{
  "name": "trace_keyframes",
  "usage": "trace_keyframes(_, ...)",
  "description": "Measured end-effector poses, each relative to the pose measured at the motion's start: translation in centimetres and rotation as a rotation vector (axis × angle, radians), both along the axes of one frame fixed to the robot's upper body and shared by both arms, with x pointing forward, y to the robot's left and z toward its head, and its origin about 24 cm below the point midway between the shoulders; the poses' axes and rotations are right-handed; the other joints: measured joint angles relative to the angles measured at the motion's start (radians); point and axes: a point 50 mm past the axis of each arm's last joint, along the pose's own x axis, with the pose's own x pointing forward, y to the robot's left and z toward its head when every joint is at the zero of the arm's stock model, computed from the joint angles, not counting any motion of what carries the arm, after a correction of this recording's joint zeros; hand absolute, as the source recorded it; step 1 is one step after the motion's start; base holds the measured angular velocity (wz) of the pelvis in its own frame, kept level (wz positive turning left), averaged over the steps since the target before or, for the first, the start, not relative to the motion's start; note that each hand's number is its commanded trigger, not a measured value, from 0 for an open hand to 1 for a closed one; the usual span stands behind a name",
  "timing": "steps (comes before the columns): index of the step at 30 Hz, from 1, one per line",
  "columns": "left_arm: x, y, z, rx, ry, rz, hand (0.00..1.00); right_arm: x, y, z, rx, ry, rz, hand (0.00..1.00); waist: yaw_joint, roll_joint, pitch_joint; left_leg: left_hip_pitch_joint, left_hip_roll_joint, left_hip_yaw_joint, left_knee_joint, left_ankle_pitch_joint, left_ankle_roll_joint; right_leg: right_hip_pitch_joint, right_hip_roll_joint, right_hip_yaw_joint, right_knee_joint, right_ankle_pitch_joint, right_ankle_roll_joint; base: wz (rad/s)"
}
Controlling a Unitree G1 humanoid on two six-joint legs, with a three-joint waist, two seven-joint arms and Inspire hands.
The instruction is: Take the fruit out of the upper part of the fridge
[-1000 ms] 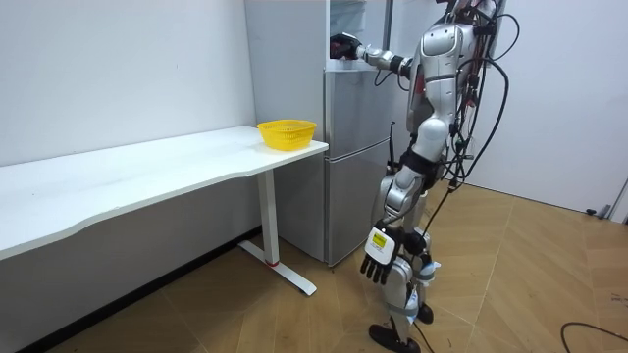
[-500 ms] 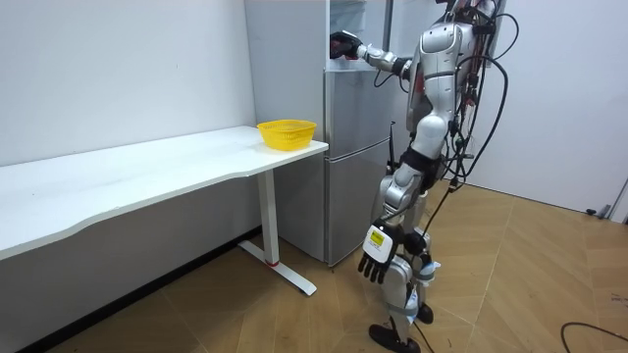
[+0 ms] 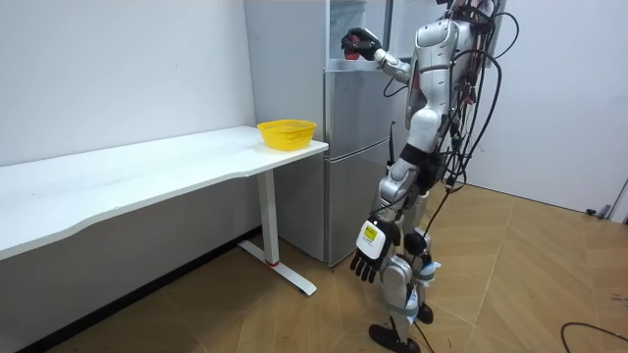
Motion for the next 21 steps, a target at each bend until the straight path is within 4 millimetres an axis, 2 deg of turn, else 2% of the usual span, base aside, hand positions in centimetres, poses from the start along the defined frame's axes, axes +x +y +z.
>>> trace_keyframes(6, -0.1, -0.7, -0.3, -0.031, -0.011, -0.006, 0.00, -1.6, 0.9, 1.4, 0.025, -0.128, 0.020, 1.00, -0.004, 0.004, -0.0008, 0.004, 0.003, 0.015, 0.000, 0.000, 0.000, -0.006, 0.004, 0.020, 0.001, 0.000, 0.000, -0.09)
trace_keyframes(8, 0.2, -0.9, -0.3, -0.037, -0.019, -0.007, 0.00, -2.0, 1.2, 1.8, 0.023, -0.160, 0.036, 1.00, -0.016, 0.004, -0.0010, 0.001, 0.003, 0.019, 0.000, 0.000, 0.000, -0.009, 0.004, 0.023, 0.001, 0.000, 0.000, -0.05)
trace_keyframes(14, 0.8, -0.9, -0.4, -0.040, -0.029, -0.011, 0.00, -3.4, 2.5, 2.8, -0.086, -0.220, 0.084, 1.00, -0.019, -0.001, -0.0016, -0.006, 0.004, 0.024, -0.003, 0.000, 0.000, -0.026, 0.004, 0.027, 0.000, 0.000, 0.000, -0.03)
trace_keyframes(18, 0.8, -1.0, -0.5, -0.052, -0.028, -0.014, 0.00, -3.8, 4.1, 2.4, -0.204, -0.212, 0.129, 1.00, -0.014, -0.009, -0.0040, -0.005, 0.004, 0.025, -0.003, 0.000, 0.000, -0.024, 0.005, 0.028, 0.000, 0.000, 0.000, 0.00)
trace_keyframes(21, 1.2, -0.9, -0.5, -0.055, -0.035, -0.016, 0.00, -3.9, 5.1, 2.1, -0.252, -0.201, 0.175, 1.00, 0.019, -0.018, -0.0074, -0.002, 0.009, 0.047, -0.004, 0.000, 0.000, -0.023, 0.008, 0.033, 0.000, 0.001, -0.002, -0.13)
